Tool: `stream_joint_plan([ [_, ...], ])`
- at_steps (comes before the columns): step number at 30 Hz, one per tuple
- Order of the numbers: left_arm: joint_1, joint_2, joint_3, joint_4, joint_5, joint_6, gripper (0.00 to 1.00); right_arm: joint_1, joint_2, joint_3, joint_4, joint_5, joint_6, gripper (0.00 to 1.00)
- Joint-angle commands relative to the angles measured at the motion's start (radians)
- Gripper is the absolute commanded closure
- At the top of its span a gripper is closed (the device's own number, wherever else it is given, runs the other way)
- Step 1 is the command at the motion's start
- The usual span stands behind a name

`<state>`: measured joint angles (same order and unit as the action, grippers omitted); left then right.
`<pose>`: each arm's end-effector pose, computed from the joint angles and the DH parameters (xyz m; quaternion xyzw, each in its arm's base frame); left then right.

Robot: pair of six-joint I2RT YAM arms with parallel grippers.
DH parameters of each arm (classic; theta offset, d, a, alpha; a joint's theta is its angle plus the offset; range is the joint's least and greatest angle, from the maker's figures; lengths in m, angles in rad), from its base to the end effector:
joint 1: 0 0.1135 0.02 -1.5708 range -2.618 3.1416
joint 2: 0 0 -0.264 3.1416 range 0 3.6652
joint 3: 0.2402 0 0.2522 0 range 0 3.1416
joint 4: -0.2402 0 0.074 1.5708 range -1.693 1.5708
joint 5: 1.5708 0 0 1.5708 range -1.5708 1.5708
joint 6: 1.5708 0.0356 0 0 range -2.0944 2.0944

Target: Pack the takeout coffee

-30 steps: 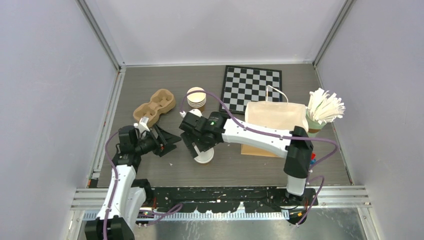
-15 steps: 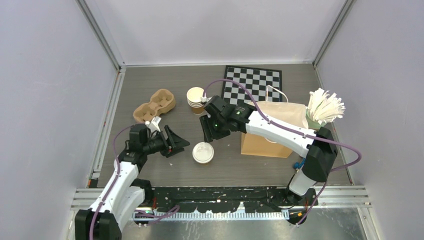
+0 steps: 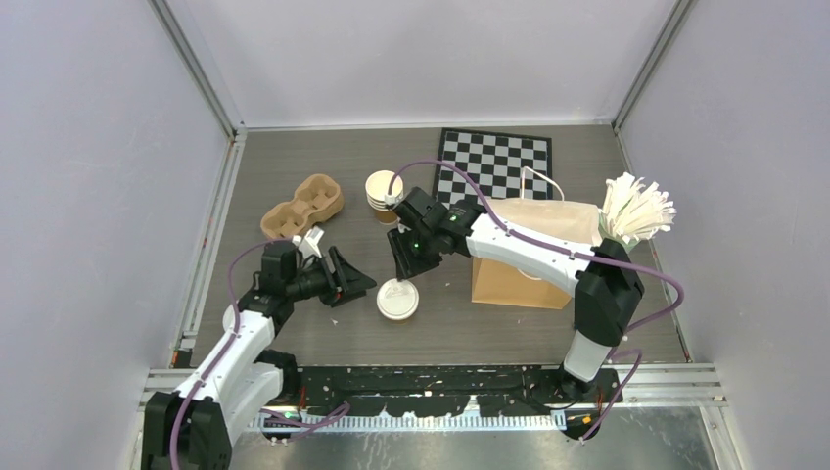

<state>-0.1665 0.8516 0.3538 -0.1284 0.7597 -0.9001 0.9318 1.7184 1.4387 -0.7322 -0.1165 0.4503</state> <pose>0.1644 -0.0525 0.1894 -0.1391 0.8325 -0.4991 0.1960 0.2166 0.2985 0.2720 -0.2444 0.9281 0.2186 0.1765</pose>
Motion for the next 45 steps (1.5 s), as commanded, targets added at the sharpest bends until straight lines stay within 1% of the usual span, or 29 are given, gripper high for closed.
stream_joint_plan([
  [1, -0.014, 0.005, -0.01, 0.057, -0.002, 0.024, 0.44, -0.005, -0.001, 0.014, 0.025, -0.001, -0.023, 0.61],
  [4, -0.017, 0.014, -0.008, 0.058, -0.001, 0.02, 0.46, -0.012, 0.006, 0.007, 0.025, 0.001, -0.026, 0.61],
  [17, -0.058, 0.066, 0.002, 0.062, -0.003, 0.039, 0.46, -0.017, 0.019, -0.014, 0.03, 0.007, -0.033, 0.62],
  [21, -0.072, 0.067, 0.001, 0.067, -0.019, 0.04, 0.46, -0.016, 0.016, -0.026, 0.039, 0.006, -0.027, 0.62],
  [26, -0.079, 0.074, 0.008, 0.067, -0.004, 0.044, 0.47, -0.017, 0.003, -0.047, 0.048, 0.01, -0.023, 0.62],
  [33, -0.081, 0.045, 0.018, 0.024, -0.02, 0.052, 0.47, -0.017, -0.035, -0.035, 0.039, -0.001, -0.004, 0.62],
  [36, -0.082, 0.032, 0.024, 0.003, -0.025, 0.053, 0.46, -0.013, -0.047, -0.033, 0.036, -0.007, 0.008, 0.61],
  [39, -0.082, 0.016, 0.03, -0.015, -0.018, 0.046, 0.43, 0.005, -0.052, -0.034, 0.026, -0.006, 0.013, 0.6],
  [45, -0.082, -0.02, 0.027, -0.023, -0.011, 0.025, 0.38, 0.032, -0.061, -0.019, -0.014, 0.051, 0.019, 0.55],
])
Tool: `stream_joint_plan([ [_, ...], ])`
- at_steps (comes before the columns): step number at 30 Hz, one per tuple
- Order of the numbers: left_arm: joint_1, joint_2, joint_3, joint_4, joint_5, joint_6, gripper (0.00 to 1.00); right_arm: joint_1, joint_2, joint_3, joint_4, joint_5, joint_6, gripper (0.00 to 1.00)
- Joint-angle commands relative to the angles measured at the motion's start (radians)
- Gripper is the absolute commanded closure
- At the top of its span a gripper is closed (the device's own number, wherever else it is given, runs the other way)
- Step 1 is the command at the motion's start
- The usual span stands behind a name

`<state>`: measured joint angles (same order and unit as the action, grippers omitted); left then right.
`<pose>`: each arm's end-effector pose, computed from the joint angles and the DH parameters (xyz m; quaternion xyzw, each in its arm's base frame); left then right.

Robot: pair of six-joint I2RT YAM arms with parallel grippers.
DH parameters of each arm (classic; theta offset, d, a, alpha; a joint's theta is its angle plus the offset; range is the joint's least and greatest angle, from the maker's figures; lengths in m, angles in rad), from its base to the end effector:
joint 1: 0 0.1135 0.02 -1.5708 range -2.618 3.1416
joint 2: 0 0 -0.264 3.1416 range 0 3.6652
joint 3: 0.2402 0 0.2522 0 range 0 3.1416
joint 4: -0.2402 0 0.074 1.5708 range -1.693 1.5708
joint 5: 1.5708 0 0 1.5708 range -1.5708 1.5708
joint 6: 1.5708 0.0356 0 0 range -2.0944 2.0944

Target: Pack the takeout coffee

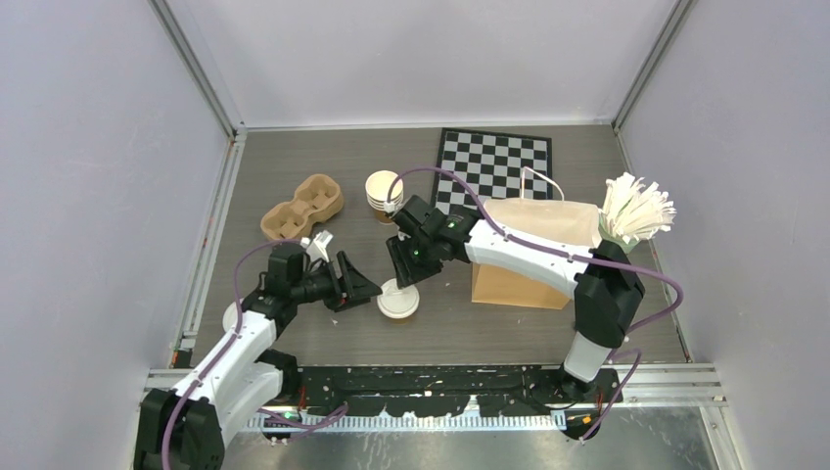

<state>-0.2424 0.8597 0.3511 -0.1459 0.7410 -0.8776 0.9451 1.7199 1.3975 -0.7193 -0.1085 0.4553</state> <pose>0.1597 -0.0642 0.1856 -0.1089 0.8442 -0.4941 0.1768 0.2111 0.2987 0.2594 -0.2474 0.9316 0.2083 0.1659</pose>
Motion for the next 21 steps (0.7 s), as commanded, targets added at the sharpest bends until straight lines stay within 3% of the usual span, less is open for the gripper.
stream_joint_plan([
  [1, -0.006, -0.027, 0.032, -0.015, 0.007, 0.006, 0.38, 0.021, -0.064, 0.024, -0.033, 0.052, 0.012, 0.54],
  [10, -0.008, -0.019, 0.017, -0.026, 0.006, 0.014, 0.4, 0.06, -0.087, 0.045, -0.055, 0.078, 0.04, 0.53],
  [21, -0.008, -0.018, -0.015, 0.036, 0.027, -0.029, 0.44, 0.11, -0.066, 0.068, 0.004, 0.049, 0.078, 0.62],
])
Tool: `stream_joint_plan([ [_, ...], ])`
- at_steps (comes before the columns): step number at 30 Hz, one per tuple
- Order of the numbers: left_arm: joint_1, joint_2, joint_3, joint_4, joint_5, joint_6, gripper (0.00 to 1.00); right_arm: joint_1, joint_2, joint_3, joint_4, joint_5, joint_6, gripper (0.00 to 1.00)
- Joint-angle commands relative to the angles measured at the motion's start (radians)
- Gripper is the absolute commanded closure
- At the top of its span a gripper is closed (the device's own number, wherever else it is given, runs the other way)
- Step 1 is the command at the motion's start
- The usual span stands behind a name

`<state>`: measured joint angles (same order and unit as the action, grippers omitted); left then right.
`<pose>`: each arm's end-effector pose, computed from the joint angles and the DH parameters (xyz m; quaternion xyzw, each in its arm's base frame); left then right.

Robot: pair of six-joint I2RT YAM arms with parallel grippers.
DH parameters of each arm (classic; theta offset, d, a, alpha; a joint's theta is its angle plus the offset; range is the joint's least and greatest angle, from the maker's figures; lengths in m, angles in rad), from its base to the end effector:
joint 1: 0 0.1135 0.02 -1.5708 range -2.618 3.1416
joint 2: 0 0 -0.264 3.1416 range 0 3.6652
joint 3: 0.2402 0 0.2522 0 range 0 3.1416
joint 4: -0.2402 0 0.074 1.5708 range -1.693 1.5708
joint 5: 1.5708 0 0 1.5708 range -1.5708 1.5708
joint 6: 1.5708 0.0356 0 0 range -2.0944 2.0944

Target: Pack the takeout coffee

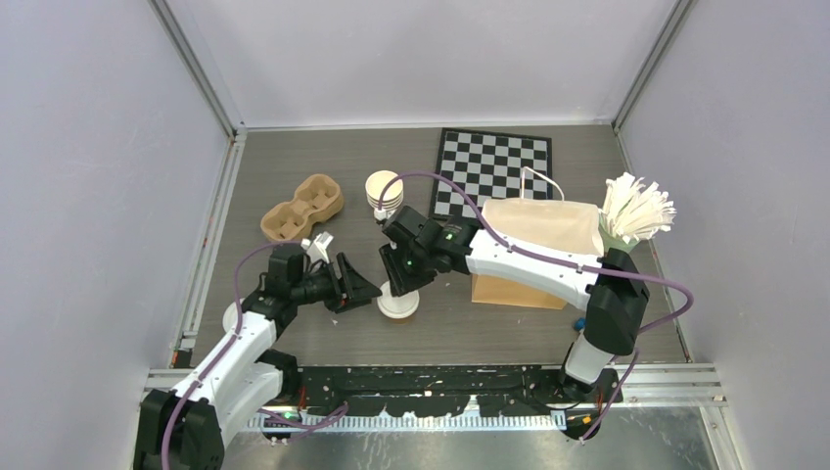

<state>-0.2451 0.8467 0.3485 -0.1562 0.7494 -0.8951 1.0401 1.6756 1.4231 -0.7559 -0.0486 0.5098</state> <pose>0.1574 -0.0644 0.1860 -0.1131 0.8426 -0.4985 0.1694 0.1798 0.3098 0.2803 -0.2582 0.9251 0.2108 0.1819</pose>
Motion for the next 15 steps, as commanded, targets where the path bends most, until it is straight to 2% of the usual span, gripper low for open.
stream_joint_plan([
  [1, -0.005, -0.005, -0.014, 0.046, 0.016, -0.011, 0.44, 0.016, -0.015, 0.042, 0.043, -0.016, 0.023, 0.62],
  [15, -0.005, 0.012, -0.042, 0.068, 0.004, -0.017, 0.46, 0.016, 0.03, -0.032, 0.103, 0.019, 0.034, 0.66],
])
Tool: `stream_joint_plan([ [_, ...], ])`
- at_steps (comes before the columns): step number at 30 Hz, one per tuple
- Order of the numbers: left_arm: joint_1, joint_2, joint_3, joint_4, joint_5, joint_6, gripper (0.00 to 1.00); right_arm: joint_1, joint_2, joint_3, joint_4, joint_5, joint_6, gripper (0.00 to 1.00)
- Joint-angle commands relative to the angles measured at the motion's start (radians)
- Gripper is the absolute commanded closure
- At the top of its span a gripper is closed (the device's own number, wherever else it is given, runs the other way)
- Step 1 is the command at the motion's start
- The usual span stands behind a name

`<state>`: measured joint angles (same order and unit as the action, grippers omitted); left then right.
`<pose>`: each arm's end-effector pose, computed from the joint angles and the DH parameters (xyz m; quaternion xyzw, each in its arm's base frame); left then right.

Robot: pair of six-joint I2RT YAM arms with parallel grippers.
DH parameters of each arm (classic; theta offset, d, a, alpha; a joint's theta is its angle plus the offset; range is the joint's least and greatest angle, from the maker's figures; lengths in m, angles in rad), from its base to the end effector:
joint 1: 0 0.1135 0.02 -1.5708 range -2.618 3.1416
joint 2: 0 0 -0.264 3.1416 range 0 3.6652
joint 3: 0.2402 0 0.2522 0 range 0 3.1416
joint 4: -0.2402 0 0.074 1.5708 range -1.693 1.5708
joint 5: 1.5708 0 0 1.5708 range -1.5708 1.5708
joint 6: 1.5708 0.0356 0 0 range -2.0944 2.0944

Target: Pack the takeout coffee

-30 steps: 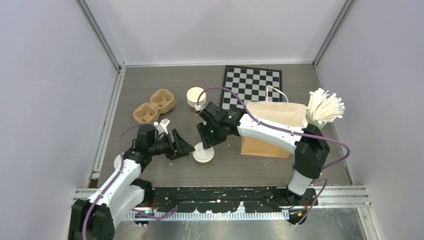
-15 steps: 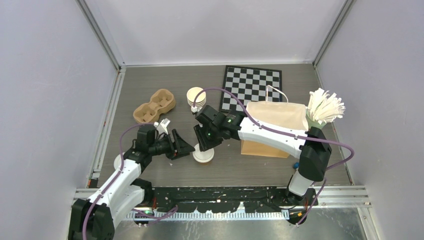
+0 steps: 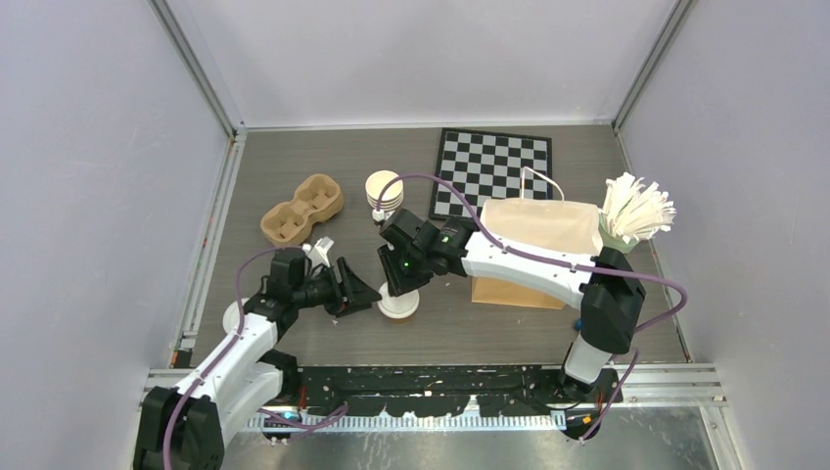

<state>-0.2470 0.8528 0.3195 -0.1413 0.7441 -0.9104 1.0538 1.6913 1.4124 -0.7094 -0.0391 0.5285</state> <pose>0.1551 -0.0640 0.1769 -0.1245 0.8451 -0.4950 0.1587 0.1787 0.3171 0.2743 -0.2541 0.9234 0.2173 0.1885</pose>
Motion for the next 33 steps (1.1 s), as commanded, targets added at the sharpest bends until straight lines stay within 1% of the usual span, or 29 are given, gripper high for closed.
stream_joint_plan([
  [1, -0.003, 0.008, -0.013, 0.054, 0.011, -0.002, 0.46, 0.002, 0.021, -0.022, 0.056, 0.006, 0.017, 0.66],
  [6, -0.003, 0.019, -0.009, 0.059, 0.0, 0.002, 0.47, 0.003, 0.038, -0.044, 0.072, 0.013, 0.019, 0.69],
  [10, -0.003, 0.037, -0.001, 0.055, 0.016, 0.007, 0.48, 0.003, 0.045, -0.063, 0.083, 0.013, 0.026, 0.69],
  [19, -0.003, 0.038, -0.009, 0.053, -0.027, 0.01, 0.52, 0.005, 0.046, -0.084, 0.09, 0.018, 0.033, 0.69],
  [21, -0.004, 0.035, -0.008, 0.029, -0.045, 0.021, 0.53, 0.006, 0.045, -0.096, 0.092, 0.018, 0.035, 0.69],
  [25, -0.005, 0.044, 0.009, -0.084, -0.07, 0.066, 0.59, 0.006, 0.033, -0.129, 0.11, 0.021, 0.04, 0.69],
  [29, -0.006, 0.017, -0.029, -0.095, -0.083, 0.048, 0.62, 0.005, 0.032, -0.154, 0.121, 0.019, 0.043, 0.68],
  [33, -0.005, -0.007, -0.042, -0.12, -0.124, 0.049, 0.63, 0.006, 0.021, -0.205, 0.155, 0.015, 0.061, 0.68],
])
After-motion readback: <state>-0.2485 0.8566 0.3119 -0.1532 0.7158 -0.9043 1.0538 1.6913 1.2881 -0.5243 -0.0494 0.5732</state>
